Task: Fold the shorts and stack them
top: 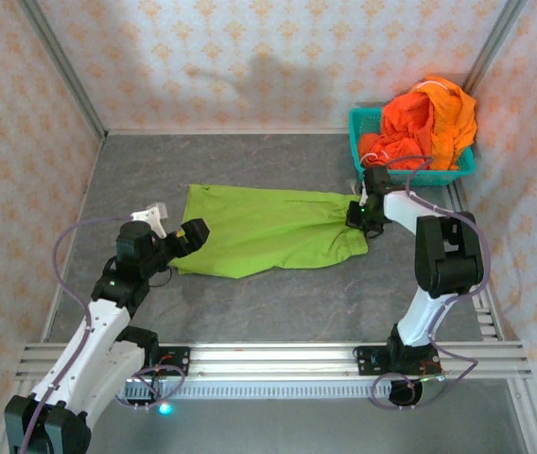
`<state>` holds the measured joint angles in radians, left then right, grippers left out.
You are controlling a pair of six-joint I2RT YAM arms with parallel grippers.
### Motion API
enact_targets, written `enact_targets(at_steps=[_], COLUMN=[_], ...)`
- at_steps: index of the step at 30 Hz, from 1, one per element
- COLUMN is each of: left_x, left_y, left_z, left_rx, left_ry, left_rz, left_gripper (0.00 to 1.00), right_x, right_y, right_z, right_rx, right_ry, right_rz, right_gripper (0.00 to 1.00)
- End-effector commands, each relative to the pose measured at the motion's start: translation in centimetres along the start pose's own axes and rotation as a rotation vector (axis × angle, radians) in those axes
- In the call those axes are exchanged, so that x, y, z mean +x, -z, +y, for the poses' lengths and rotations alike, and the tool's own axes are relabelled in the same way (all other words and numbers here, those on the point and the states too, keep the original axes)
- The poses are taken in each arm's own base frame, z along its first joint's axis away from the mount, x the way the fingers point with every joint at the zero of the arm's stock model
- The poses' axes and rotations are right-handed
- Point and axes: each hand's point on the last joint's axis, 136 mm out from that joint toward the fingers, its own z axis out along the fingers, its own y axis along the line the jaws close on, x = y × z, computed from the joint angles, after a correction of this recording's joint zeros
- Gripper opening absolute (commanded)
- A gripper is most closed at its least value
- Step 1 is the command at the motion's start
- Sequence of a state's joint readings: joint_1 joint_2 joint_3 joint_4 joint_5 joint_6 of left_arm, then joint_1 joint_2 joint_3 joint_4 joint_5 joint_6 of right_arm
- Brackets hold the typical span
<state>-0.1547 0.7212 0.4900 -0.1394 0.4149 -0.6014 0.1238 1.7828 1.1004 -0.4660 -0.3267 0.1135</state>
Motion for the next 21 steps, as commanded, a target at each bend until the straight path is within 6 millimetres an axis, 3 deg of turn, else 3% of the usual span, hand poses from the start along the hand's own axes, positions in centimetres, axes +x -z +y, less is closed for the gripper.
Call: enact_targets(at_steps=[1, 21], left_x=[-1.1, -1.5], left_y=[0.3, 0.4], left_z=[-0.5, -0.5], left_rx=[-0.001, -0.009], left_ry=[-0.028, -0.029], left_rz=[-0.03, -0.038], left_gripper=[1.0, 1.0], right_x=[1.4, -4.3], right_y=[0.8, 18.1], right_z=[-3.1, -5.6], right_rx=[0.212, 0.804], right_ry=[0.073, 0.433], right_rz=[0.041, -0.132], right_gripper=[0.0, 0.0])
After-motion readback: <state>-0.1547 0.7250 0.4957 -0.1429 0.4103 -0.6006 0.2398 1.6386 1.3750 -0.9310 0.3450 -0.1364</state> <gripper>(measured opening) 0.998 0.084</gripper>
